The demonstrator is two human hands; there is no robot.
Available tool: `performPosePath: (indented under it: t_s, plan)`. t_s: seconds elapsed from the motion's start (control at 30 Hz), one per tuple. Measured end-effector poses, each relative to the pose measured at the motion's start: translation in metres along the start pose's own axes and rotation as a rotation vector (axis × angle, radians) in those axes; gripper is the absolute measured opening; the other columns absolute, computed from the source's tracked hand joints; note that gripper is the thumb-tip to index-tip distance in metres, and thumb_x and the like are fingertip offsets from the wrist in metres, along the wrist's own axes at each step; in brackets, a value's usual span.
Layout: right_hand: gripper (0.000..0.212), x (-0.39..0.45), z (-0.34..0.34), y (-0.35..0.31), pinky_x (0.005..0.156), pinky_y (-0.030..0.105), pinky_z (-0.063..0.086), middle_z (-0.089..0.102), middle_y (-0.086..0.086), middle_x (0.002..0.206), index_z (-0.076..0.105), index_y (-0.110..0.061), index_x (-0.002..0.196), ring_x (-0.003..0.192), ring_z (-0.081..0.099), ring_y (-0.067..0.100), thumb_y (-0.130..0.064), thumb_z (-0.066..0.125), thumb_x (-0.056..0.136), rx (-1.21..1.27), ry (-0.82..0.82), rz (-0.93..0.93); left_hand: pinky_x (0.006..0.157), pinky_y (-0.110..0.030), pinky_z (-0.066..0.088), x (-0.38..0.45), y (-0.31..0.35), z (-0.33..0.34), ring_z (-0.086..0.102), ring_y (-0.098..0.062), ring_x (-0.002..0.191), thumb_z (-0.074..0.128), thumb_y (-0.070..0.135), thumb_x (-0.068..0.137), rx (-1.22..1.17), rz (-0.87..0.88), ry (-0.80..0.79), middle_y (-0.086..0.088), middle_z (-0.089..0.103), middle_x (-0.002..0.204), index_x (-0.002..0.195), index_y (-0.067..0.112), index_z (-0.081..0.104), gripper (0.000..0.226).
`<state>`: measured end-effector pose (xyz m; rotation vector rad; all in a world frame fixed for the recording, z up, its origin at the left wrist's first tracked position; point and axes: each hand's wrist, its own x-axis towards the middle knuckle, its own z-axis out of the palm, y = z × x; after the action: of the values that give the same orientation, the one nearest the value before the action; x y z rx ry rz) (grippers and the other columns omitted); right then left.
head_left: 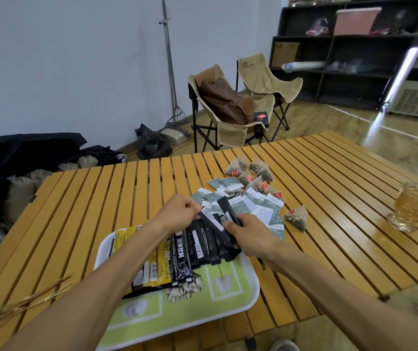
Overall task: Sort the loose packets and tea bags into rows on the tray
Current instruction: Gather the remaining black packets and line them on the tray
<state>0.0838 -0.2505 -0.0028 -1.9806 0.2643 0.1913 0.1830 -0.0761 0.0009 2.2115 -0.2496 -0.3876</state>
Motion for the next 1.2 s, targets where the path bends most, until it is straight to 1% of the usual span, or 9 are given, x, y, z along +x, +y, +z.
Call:
performPosePath:
  t_s: [0.1,0.23,0.33,0.43,0.53,0.6,0.9,1.03,1.2]
  plan:
    - [0.034,0.001,-0.003,0.003,0.055,0.026,0.036,0.053,0.002,0.066,0.058,-0.015,0.076,0.057,0.046,0.016,-0.029,0.048,0.106,0.005,0.032,0.018,0.067,-0.021,0.046,0.013,-0.001,-0.006,0.062,-0.007,0.085,0.055,0.017,0.1,0.192,0.035,0.015,0.0,0.066,0.101,0.087,0.008,0.065,0.019]
    - [0.027,-0.001,-0.005,0.004,0.043,0.021,0.034,0.055,0.002,0.068,0.058,-0.013,0.086,0.05,0.044,0.012,-0.027,0.047,0.107,0.087,-0.018,0.051,0.077,-0.043,0.057,0.02,-0.002,0.012,0.06,-0.016,0.068,0.055,0.022,0.1,0.511,0.106,0.043,0.002,0.062,0.073,0.071,0.015,0.055,0.029]
    - [0.024,-0.001,-0.003,0.005,0.042,0.02,0.035,0.061,-0.003,0.06,0.055,-0.016,0.089,0.043,0.047,0.007,-0.027,0.044,0.107,0.1,-0.038,0.058,0.078,-0.042,0.056,0.018,-0.007,0.024,0.063,-0.016,0.073,0.056,0.028,0.099,0.638,0.2,0.189,0.004,0.064,0.075,0.077,0.02,0.059,0.024]
    - [0.021,-0.002,-0.004,0.006,0.04,0.02,0.035,0.063,-0.005,0.058,0.053,-0.017,0.095,0.04,0.047,0.007,-0.027,0.041,0.108,0.126,-0.064,0.07,0.07,-0.041,0.057,0.014,-0.007,0.026,0.06,-0.014,0.064,0.052,0.036,0.1,0.489,0.23,0.302,0.005,0.062,0.069,0.075,0.021,0.059,0.03]
    - [0.02,-0.003,-0.004,0.004,0.041,0.021,0.035,0.063,-0.004,0.059,0.053,-0.018,0.094,0.041,0.047,0.008,-0.027,0.04,0.108,0.134,-0.068,0.056,0.078,-0.042,0.055,0.008,0.01,0.025,0.06,-0.018,0.069,0.053,0.041,0.099,0.129,0.213,0.167,-0.01,0.07,0.078,0.082,0.007,0.068,0.041]
    - [0.02,-0.003,-0.003,0.003,0.041,0.021,0.035,0.063,-0.003,0.06,0.052,-0.017,0.094,0.041,0.048,0.009,-0.026,0.04,0.107,0.136,-0.056,0.05,0.081,-0.039,0.053,0.003,0.022,0.025,0.066,-0.016,0.082,0.06,0.036,0.097,0.01,0.199,0.082,-0.003,0.073,0.088,0.086,0.013,0.075,0.03]
    - [0.027,0.0,-0.009,0.007,0.039,0.022,0.037,0.067,0.005,0.068,0.052,-0.014,0.091,0.049,0.058,0.015,-0.026,0.036,0.109,0.007,0.007,0.069,0.083,-0.029,0.05,0.009,0.026,0.032,0.064,-0.019,0.098,0.065,0.012,0.093,-0.101,0.114,0.047,-0.005,0.072,0.1,0.089,0.019,0.076,0.015]
    - [0.033,0.007,-0.028,0.017,0.061,0.032,0.051,0.072,0.016,0.089,0.051,-0.011,0.083,0.065,0.061,0.026,-0.027,0.037,0.108,-0.323,0.153,0.078,0.082,-0.03,0.049,0.025,0.025,0.038,0.064,-0.017,0.096,0.065,0.011,0.094,-0.028,0.108,0.04,-0.001,0.072,0.098,0.091,0.017,0.078,0.016]
    - [0.028,0.013,-0.04,0.028,0.043,0.024,0.033,0.054,0.007,0.065,0.052,-0.011,0.082,0.045,0.041,0.016,-0.031,0.049,0.102,-0.172,0.144,0.191,0.077,-0.02,0.042,0.034,0.017,0.049,0.061,-0.01,0.095,0.063,0.009,0.094,0.154,0.174,0.025,0.002,0.071,0.105,0.098,0.016,0.078,0.017]
